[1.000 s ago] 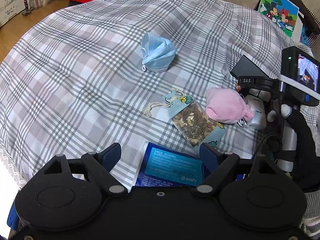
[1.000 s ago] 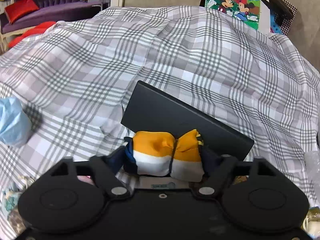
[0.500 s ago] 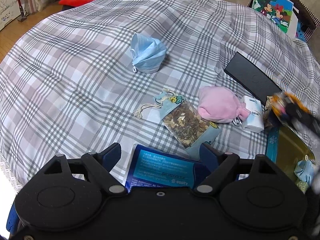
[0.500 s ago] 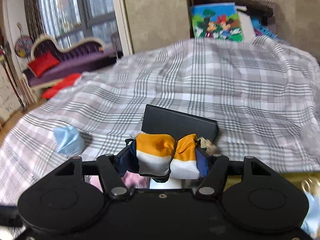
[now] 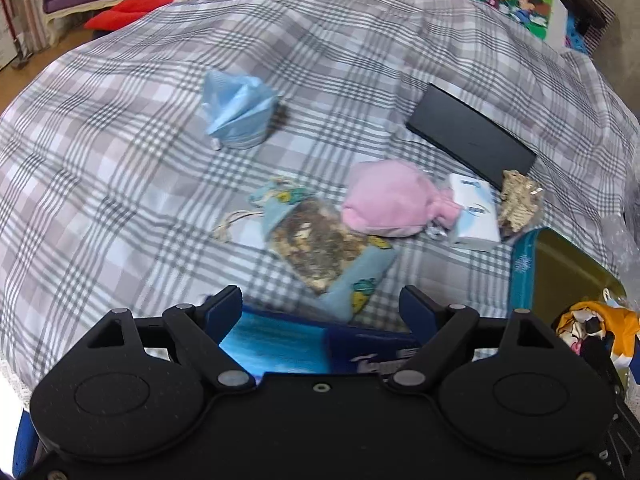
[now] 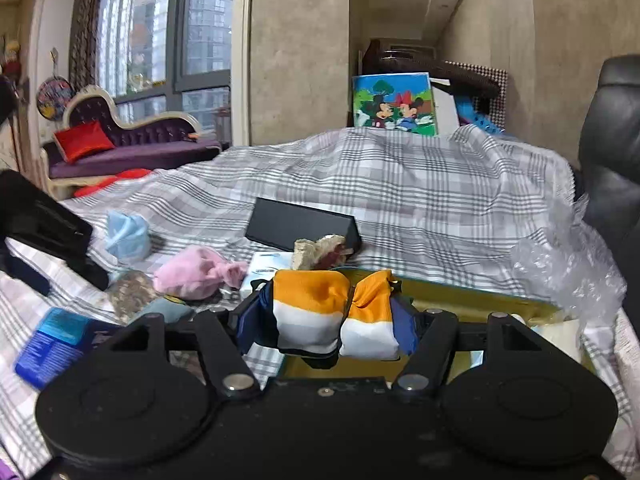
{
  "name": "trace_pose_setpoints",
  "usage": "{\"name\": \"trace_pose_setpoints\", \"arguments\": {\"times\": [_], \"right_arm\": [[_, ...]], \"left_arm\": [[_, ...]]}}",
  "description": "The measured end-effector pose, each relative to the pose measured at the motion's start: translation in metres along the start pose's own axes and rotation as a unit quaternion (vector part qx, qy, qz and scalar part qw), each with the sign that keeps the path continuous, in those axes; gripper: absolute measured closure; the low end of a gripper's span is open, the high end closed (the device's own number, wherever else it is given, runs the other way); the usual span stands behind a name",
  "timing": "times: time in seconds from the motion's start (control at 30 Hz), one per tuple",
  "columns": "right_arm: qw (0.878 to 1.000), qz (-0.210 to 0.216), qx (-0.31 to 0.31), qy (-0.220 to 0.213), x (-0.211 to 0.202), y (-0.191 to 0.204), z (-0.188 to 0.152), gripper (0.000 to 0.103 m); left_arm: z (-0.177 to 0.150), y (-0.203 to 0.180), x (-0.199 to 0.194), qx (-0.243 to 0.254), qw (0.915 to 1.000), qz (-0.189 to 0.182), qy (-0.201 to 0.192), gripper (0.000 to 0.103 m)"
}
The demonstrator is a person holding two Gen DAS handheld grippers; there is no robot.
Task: Organize soft objects
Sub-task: 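Grasp the orange-and-white sock bundle with the right gripper, then grasp the red-and-pink fabric bundle with the left gripper while the right gripper holds the socks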
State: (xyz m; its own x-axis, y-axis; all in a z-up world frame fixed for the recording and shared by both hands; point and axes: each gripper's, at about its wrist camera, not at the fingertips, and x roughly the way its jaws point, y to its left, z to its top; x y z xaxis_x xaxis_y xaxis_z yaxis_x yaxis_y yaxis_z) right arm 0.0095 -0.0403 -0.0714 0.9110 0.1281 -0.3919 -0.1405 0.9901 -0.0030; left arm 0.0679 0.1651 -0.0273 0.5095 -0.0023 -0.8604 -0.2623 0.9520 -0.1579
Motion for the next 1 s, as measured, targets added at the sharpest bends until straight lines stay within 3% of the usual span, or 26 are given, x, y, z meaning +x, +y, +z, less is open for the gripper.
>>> {"name": "trace_pose_setpoints", "arguments": {"times": [0.23,0.43,0.63,0.8,0.87,1.0], "right_arm": [[0.999,0.037,-0.009,-0.018,-0.004,-0.002,-0.013,0.039],[0.997,0.053,-0.027,-0.038,-0.01,0.006,-0.017,0.039],[0.998,0.06,-0.014,-0.034,-0.008,0.001,-0.017,0.039],[0.997,0.064,-0.013,-0.035,-0.007,0.001,-0.018,0.039],[0.997,0.063,-0.012,-0.033,-0.006,0.0,-0.019,0.039],[0.997,0.067,-0.006,-0.028,-0.003,-0.002,-0.018,0.039]], "left_arm": [[0.021,-0.061,0.004,0.058,0.9982,0.011,-0.012,0.021],[0.05,-0.128,0.014,0.099,0.9945,-0.024,-0.022,0.02],[0.069,-0.184,0.05,0.137,0.9899,-0.035,-0.002,0.02],[0.075,-0.202,0.087,0.139,0.9886,-0.049,0.032,0.02],[0.076,-0.204,0.096,0.141,0.9884,-0.042,0.038,0.02],[0.087,-0.192,0.11,0.144,0.989,0.022,0.025,0.018]]}}
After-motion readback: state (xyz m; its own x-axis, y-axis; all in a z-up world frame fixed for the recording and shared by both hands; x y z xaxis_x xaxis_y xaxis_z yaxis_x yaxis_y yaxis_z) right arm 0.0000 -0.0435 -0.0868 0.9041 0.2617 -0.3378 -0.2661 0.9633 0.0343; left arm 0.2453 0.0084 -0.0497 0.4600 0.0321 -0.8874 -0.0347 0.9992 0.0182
